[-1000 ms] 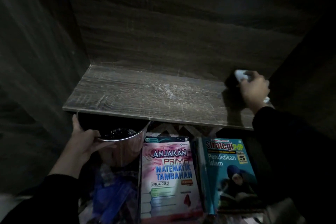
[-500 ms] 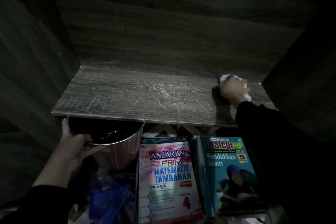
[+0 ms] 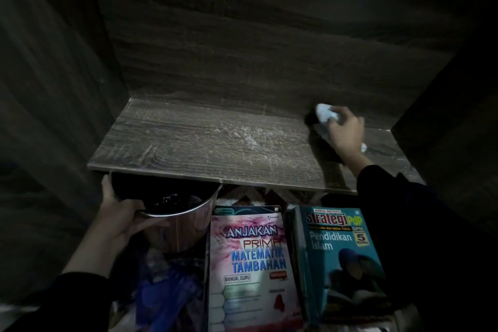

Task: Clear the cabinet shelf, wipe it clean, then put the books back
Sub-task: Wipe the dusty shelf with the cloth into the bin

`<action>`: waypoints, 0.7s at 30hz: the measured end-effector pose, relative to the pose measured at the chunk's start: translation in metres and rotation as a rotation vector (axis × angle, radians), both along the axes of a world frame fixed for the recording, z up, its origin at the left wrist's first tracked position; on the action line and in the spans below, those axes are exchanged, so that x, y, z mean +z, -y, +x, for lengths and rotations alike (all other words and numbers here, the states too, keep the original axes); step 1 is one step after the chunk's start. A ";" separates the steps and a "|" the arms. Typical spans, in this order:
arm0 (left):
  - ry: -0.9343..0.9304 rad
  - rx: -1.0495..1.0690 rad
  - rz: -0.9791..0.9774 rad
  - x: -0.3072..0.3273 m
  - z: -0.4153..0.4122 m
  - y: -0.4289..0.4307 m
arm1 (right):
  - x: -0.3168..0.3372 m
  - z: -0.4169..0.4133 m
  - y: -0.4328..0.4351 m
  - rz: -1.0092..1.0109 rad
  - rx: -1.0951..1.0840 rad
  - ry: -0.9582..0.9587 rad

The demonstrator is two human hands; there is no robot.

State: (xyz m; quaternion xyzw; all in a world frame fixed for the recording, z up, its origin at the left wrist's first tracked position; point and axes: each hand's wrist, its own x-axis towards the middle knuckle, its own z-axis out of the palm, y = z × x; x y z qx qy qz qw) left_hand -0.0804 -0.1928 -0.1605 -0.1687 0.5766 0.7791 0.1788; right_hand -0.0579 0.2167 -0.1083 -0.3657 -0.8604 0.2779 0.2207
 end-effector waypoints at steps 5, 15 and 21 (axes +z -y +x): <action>-0.001 0.016 -0.018 0.004 0.002 -0.004 | -0.018 -0.013 0.013 0.163 -0.081 0.314; -0.021 -0.017 -0.035 0.002 0.001 0.000 | -0.020 -0.098 0.161 0.334 0.225 0.481; -0.021 -0.020 -0.028 -0.004 0.000 0.004 | -0.011 -0.084 0.132 0.217 0.465 0.134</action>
